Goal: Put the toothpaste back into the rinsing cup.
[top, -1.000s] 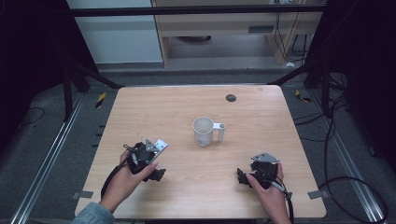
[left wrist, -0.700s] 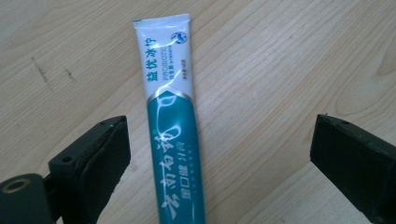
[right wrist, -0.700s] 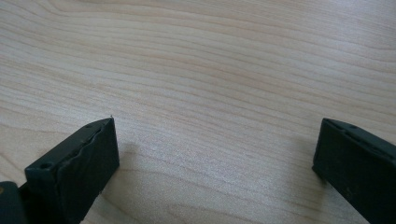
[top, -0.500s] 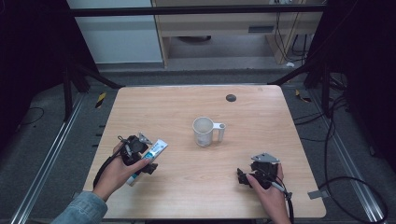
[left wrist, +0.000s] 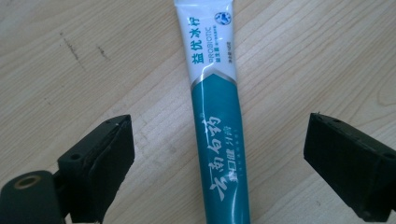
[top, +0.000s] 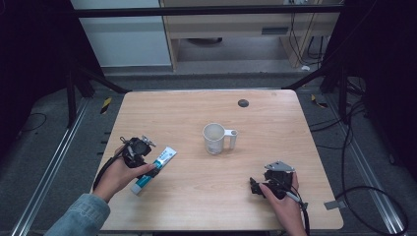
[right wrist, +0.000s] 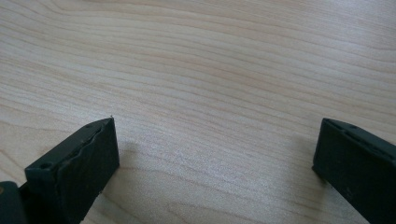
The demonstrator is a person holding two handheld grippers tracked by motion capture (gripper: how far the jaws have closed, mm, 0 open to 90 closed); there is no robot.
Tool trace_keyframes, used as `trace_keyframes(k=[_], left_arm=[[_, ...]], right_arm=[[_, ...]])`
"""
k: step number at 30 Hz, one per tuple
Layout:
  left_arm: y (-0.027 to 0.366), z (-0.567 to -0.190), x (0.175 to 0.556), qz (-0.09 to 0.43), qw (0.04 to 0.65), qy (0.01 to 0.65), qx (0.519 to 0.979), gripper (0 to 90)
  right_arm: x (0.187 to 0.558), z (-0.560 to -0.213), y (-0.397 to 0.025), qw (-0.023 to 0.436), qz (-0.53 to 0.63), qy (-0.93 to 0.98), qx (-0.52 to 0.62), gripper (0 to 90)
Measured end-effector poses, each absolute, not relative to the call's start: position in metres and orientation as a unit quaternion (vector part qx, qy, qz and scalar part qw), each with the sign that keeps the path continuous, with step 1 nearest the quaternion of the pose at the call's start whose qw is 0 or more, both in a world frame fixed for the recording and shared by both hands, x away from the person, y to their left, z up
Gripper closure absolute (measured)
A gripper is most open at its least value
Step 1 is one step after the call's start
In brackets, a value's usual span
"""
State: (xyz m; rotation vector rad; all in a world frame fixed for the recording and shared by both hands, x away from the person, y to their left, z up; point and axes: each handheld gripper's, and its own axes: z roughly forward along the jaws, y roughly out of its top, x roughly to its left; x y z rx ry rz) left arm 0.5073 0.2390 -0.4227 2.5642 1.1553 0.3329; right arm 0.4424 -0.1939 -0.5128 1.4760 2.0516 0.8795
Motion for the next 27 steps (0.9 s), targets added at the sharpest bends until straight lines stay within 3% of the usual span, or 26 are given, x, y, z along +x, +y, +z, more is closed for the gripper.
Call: trace_keyframes(k=[8,11,12,27], left_arm=[[0.239,-0.427,0.518,0.115,0.155,0.411,0.891,16.7],[0.236,-0.429,0.524,0.104,0.157,0.417,0.889,22.5],[0.232,-0.429,0.528,0.099,0.152,0.415,0.892,28.3],[0.213,-0.444,0.547,0.084,0.120,0.428,0.892,42.1]], right_arm=[[0.442,-0.513,-0.194,0.231,0.320,0.746,0.536,0.4],[0.442,-0.513,-0.194,0.231,0.320,0.746,0.536,0.4],[0.442,-0.513,-0.194,0.231,0.320,0.746,0.536,0.4],[0.442,-0.513,-0.194,0.230,0.320,0.747,0.535,0.4]])
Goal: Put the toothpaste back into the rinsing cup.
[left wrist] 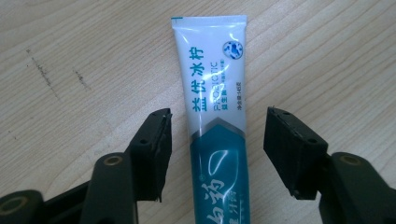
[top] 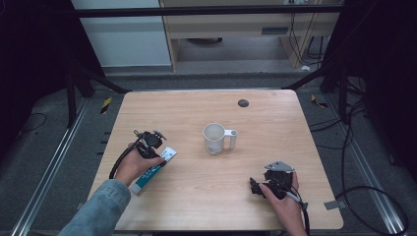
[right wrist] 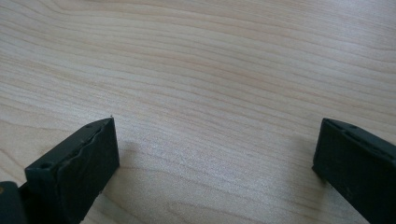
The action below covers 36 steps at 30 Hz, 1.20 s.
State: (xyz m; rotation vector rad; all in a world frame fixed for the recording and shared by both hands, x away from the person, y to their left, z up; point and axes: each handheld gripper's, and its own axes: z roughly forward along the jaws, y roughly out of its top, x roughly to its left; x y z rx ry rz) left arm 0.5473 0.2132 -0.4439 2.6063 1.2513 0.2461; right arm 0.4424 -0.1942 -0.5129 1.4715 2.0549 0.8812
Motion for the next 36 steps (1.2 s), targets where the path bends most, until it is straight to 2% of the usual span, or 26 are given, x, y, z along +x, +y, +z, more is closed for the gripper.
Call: trace_keyframes(k=[8,21,28,33,36], left_arm=[[0.214,-0.454,0.552,0.079,0.110,0.438,0.889,42.5],[0.213,-0.460,0.553,0.067,0.114,0.441,0.888,54.1],[0.213,-0.461,0.553,0.063,0.113,0.443,0.887,56.5],[0.210,-0.460,0.552,0.072,0.107,0.431,0.893,62.3],[0.210,-0.458,0.549,0.081,0.114,0.426,0.894,69.2]], right_arm=[[0.442,-0.513,-0.194,0.230,0.320,0.747,0.535,0.4],[0.442,-0.513,-0.194,0.230,0.320,0.747,0.535,0.4],[0.442,-0.513,-0.194,0.230,0.320,0.747,0.535,0.4],[0.442,-0.513,-0.194,0.230,0.320,0.747,0.535,0.4],[0.442,-0.513,-0.194,0.231,0.320,0.748,0.534,0.4]])
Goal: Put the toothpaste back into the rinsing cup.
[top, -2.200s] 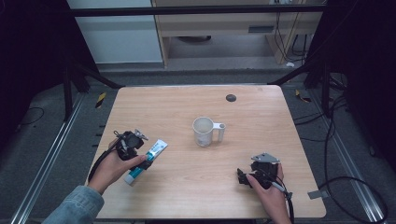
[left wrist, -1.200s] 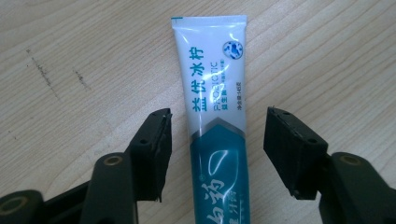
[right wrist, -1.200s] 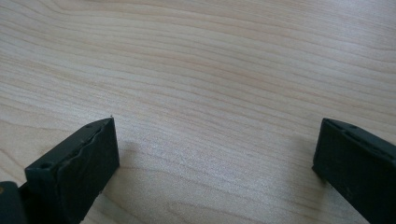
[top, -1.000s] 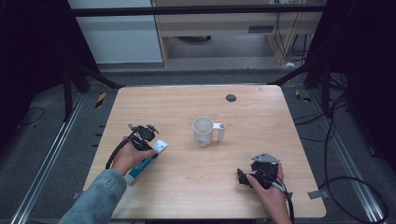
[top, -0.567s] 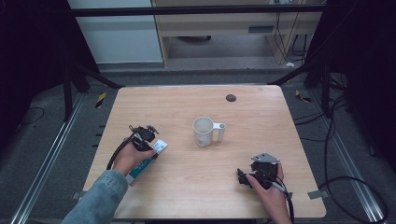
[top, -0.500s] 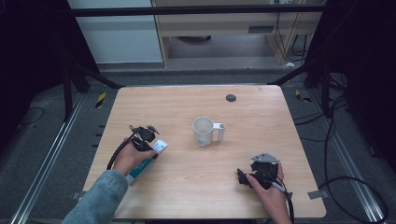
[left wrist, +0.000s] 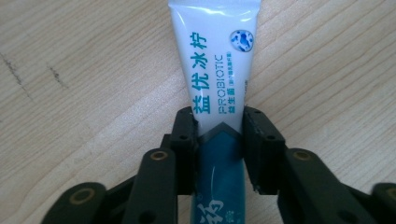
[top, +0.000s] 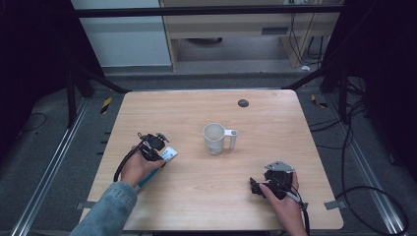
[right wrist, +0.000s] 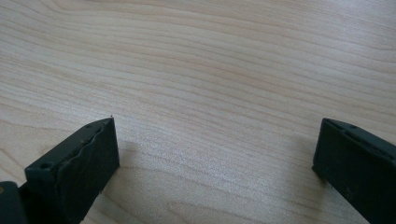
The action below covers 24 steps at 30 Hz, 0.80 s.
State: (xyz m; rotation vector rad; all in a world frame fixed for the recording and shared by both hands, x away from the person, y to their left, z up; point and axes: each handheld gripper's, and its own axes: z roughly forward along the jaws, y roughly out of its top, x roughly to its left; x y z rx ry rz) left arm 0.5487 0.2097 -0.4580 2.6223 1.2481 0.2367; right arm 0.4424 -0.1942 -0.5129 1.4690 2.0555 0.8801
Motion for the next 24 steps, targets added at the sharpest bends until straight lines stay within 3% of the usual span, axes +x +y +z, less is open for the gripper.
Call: trace_keyframes(k=[5,24], left_arm=[[0.213,-0.455,0.543,0.091,0.129,0.422,0.893,75.9],[0.210,-0.417,0.514,0.140,0.216,0.404,0.878,77.1]], right_arm=[[0.442,-0.513,-0.194,0.231,0.320,0.747,0.534,0.4],[0.442,-0.513,-0.194,0.231,0.320,0.747,0.535,0.4]])
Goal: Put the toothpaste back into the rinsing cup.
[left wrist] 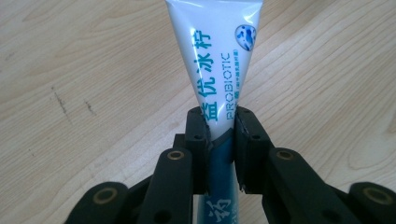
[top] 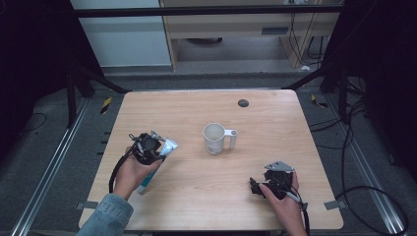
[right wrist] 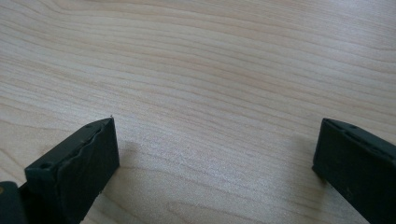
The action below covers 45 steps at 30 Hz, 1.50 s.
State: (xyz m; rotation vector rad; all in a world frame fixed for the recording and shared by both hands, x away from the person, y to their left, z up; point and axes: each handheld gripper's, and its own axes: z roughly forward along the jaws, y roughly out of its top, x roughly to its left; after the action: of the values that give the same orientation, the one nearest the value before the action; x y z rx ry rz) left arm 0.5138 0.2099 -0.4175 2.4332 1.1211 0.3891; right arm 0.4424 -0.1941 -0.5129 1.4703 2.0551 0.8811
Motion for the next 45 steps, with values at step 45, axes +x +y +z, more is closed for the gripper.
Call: trace_keyframes(k=[45], left_arm=[[0.185,-0.370,0.495,0.194,0.374,0.392,0.818,77.8]], right_arm=[[0.443,-0.513,-0.194,0.230,0.320,0.749,0.533,0.4]])
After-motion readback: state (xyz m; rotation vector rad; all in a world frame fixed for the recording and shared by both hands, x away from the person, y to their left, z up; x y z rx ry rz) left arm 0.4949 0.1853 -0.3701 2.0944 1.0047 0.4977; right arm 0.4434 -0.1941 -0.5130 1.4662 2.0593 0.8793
